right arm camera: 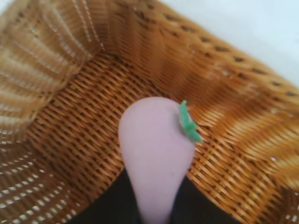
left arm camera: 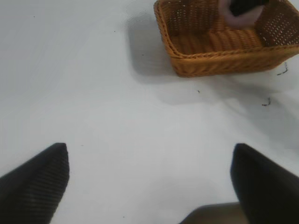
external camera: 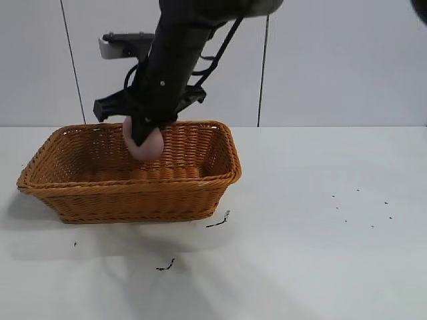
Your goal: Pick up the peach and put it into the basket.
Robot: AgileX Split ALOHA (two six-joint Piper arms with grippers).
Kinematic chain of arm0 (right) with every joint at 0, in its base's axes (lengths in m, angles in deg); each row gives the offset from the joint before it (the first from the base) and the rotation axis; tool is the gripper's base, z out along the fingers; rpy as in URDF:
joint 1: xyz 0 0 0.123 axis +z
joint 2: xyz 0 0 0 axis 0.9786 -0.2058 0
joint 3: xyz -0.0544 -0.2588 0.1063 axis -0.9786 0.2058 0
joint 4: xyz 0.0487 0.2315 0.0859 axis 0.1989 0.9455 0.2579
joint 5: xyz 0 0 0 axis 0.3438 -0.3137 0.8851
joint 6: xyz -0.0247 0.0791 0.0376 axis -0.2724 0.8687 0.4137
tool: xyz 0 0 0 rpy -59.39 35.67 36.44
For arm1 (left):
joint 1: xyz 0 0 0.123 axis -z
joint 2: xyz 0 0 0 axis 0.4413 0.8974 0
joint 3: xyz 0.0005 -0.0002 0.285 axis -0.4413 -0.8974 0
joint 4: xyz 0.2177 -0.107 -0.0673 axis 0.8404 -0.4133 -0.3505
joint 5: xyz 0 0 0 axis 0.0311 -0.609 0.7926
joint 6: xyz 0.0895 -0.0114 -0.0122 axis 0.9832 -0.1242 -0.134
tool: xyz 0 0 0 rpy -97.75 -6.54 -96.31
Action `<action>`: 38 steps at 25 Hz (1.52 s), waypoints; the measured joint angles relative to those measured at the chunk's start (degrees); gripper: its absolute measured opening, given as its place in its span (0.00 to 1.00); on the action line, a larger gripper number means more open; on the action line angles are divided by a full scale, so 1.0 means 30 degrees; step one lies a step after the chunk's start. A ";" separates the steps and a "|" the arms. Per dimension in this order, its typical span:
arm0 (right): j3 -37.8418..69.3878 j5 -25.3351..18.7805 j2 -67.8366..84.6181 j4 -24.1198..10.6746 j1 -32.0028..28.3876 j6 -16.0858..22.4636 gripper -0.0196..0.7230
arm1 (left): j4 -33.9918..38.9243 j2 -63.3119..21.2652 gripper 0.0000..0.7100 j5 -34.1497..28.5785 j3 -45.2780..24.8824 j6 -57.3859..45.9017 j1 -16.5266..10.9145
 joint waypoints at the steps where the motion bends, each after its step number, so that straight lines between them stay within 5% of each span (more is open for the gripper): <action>1: 0.0000 -0.0120 0.0000 0.0000 0.0000 0.0000 0.61 | 0.0000 0.0000 0.97 0.0000 0.0000 0.0000 0.0000; 3: 0.0000 -0.0464 0.0018 -0.0183 0.0000 -0.0059 0.83 | 0.0000 0.0000 0.97 0.0000 0.0000 0.0000 0.0000; 7: 0.0000 -0.0917 0.0453 -0.0458 0.0000 -0.0059 0.94 | 0.0000 0.0000 0.97 0.0000 0.0000 0.0000 0.0000; 17: -0.0022 -0.1137 0.2980 -0.0865 -0.0964 0.0762 0.95 | 0.0000 0.0000 0.97 0.0000 0.0000 0.0000 0.0000; 32: -0.0062 -0.3372 0.3199 -0.1258 -1.0171 0.0857 0.95 | 0.0000 0.0000 0.97 0.0000 0.0000 0.0000 0.0000; 38: -0.0062 -0.4980 0.3199 -0.1108 -1.1512 0.0857 0.95 | 0.0000 0.0000 0.97 0.0000 0.0000 0.0000 0.0000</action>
